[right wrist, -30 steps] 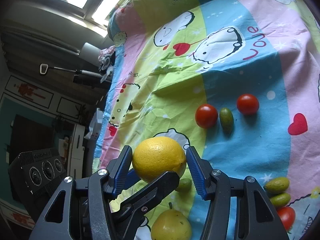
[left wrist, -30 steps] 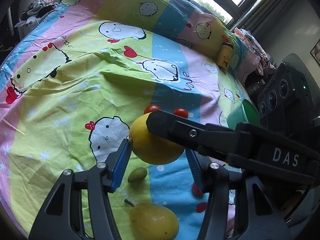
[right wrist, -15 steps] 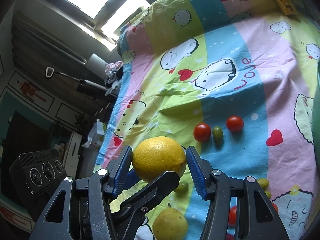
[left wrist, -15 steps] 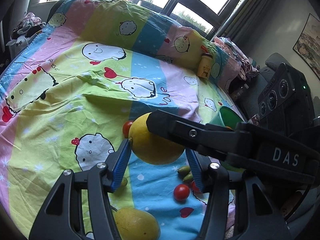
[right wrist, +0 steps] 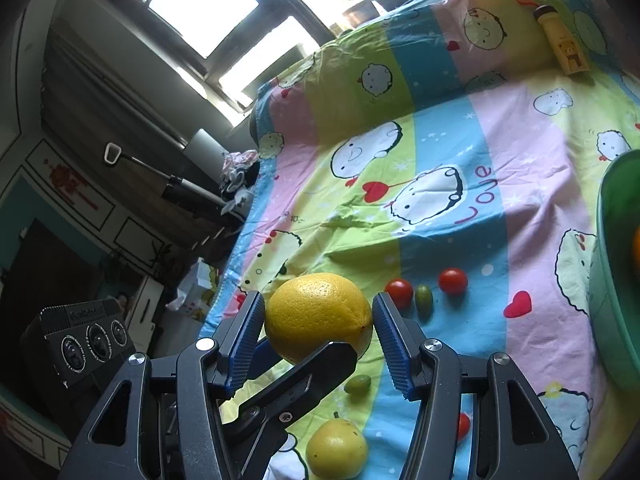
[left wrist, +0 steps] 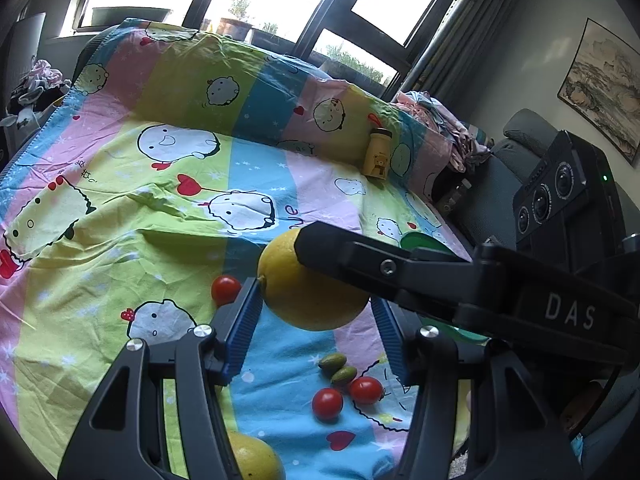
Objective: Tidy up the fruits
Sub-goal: 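Lift the lemon with the right tool and carry it toward the green basin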
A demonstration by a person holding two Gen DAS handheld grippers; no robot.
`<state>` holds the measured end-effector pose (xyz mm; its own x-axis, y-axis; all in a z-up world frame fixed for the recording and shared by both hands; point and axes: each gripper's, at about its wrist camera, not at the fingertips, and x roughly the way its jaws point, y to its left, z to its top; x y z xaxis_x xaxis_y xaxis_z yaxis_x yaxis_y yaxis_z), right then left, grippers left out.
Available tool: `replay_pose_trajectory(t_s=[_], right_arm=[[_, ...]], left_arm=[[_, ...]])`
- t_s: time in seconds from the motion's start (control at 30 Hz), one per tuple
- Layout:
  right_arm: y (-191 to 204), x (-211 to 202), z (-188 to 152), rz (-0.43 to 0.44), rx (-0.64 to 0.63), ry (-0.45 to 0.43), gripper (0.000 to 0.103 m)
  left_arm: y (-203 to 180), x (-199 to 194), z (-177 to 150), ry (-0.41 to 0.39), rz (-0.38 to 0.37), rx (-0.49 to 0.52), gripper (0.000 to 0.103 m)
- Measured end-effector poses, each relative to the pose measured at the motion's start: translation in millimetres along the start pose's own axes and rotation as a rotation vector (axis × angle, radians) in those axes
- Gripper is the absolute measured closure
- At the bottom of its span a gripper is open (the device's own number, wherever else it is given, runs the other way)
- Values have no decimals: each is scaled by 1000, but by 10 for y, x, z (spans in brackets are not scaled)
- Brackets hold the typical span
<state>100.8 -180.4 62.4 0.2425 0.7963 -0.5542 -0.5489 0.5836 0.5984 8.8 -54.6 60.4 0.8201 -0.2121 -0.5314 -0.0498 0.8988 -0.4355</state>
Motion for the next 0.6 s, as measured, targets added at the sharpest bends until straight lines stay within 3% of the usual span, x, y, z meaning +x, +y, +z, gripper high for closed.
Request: replay_pose_trajectory(t_s=[0.6], right_arm=[[-353, -560, 193, -29, 61, -143, 44]], left_arm=[[-574, 295, 227, 20, -78, 135, 48]])
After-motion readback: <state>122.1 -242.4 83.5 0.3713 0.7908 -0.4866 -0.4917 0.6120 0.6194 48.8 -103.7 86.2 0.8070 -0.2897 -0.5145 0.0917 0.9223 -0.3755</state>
